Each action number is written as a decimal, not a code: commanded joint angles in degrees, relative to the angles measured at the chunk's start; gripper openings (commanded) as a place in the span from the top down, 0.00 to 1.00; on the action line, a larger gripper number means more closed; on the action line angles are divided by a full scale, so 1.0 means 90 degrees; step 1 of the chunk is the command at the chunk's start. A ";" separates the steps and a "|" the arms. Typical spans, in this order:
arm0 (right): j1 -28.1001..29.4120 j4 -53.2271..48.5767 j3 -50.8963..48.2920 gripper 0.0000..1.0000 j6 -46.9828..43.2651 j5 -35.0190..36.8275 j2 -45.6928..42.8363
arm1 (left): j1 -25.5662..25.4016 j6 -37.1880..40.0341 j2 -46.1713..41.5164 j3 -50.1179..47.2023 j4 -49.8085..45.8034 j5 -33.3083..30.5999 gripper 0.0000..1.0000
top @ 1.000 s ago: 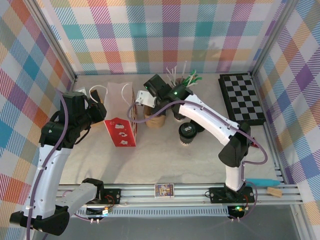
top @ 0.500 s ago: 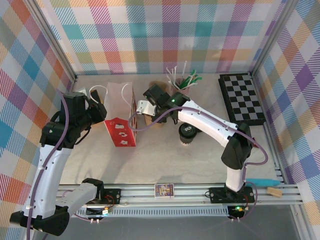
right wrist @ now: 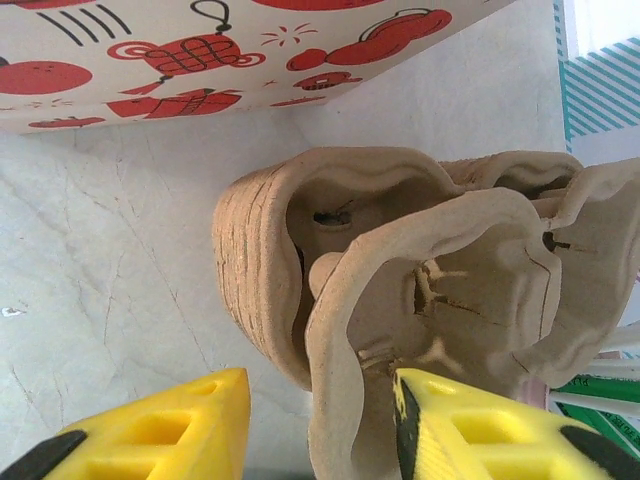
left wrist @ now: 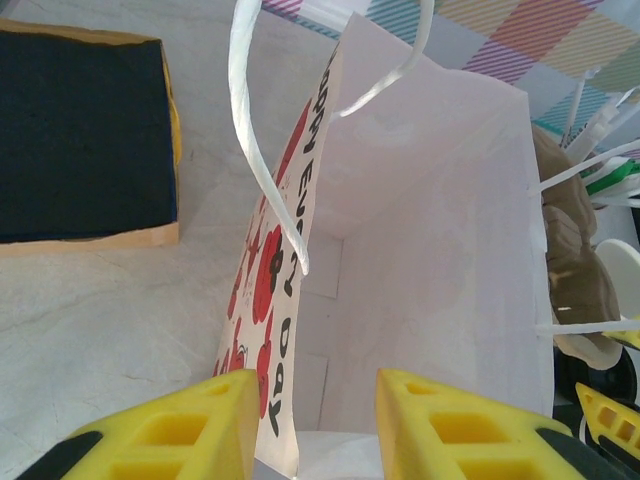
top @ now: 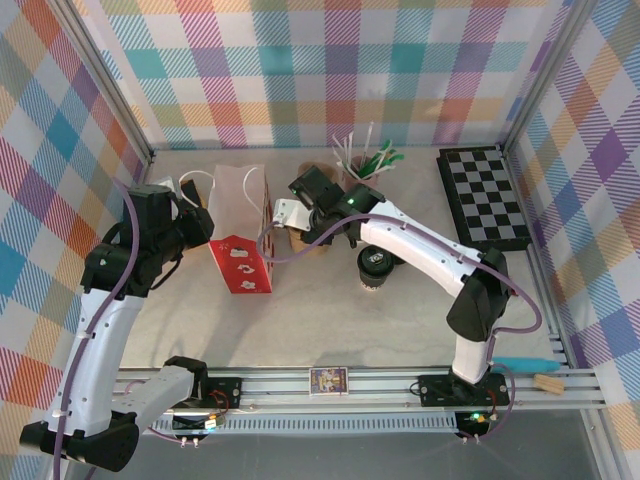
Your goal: Pack the takeout coffee
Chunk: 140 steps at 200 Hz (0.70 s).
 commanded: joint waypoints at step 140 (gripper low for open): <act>-0.1729 -0.1673 0.3408 0.09 0.0743 -0.3383 0.1302 | 0.0109 0.0054 -0.0051 0.0092 0.0075 -0.0014 0.64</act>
